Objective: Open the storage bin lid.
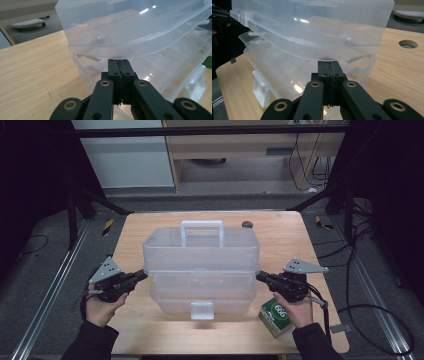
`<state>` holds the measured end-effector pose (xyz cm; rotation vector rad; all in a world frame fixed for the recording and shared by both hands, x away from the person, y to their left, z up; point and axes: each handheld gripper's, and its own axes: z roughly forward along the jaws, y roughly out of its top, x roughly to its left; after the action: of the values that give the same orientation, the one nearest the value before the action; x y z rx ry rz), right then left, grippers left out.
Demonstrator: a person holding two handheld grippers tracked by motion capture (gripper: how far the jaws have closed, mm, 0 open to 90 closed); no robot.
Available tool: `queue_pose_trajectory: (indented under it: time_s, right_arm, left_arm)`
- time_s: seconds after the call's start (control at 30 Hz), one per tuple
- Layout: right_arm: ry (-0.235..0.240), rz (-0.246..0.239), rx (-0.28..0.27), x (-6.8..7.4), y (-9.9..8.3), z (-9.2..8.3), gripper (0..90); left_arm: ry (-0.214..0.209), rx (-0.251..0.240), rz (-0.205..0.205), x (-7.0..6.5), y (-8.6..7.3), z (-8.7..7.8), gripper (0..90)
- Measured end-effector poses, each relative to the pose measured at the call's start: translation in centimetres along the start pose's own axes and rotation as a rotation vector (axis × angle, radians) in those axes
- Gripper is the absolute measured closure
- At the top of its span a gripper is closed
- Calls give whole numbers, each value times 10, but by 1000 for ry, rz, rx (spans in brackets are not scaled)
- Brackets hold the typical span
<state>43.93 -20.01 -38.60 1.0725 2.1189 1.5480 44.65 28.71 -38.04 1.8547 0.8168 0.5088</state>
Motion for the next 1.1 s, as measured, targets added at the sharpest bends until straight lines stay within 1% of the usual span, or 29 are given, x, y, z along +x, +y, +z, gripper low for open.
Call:
queue_pose_trajectory:
  time_s: [0.47, 0.67, 1.1]
  right_arm:
    - [-3, 2, -17, -2, 8, 1, 900]
    - [4, -6, -17, -3, 10, 1, 900]
    - [9, -4, -29, -3, 16, 1, 900]
  left_arm:
    - [24, -33, -6, 1, 4, 1, 892]
    - [25, -40, -10, 2, 6, 2, 892]
    - [38, -55, -12, 2, 10, 4, 892]
